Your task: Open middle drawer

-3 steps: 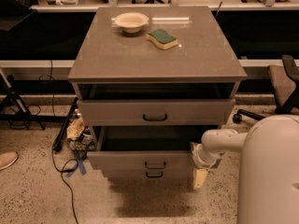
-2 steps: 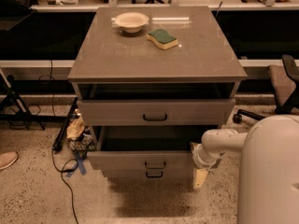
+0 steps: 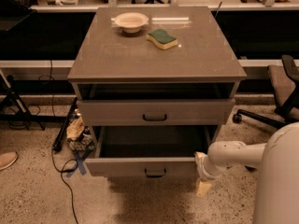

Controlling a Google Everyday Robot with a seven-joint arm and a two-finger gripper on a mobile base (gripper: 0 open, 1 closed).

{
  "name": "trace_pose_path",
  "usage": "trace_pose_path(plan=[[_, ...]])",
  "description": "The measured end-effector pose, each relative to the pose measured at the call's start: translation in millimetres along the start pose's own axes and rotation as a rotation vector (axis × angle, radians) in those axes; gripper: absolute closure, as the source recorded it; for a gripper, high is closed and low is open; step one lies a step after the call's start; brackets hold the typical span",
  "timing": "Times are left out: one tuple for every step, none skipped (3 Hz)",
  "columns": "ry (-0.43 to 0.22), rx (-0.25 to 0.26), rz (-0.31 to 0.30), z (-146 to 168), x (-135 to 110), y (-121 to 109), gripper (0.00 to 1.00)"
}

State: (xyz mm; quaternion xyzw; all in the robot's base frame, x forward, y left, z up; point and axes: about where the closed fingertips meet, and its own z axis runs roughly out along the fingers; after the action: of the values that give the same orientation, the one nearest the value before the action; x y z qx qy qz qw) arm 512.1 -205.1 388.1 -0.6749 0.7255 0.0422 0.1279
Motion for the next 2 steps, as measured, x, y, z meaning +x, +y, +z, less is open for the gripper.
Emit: trace_pose_path(plan=[[0.000, 0.000, 0.000, -1.7, -0.4, -0.2, 0.42], [0.000, 0.000, 0.000, -6.4, -1.6, -0.7, 0.73]])
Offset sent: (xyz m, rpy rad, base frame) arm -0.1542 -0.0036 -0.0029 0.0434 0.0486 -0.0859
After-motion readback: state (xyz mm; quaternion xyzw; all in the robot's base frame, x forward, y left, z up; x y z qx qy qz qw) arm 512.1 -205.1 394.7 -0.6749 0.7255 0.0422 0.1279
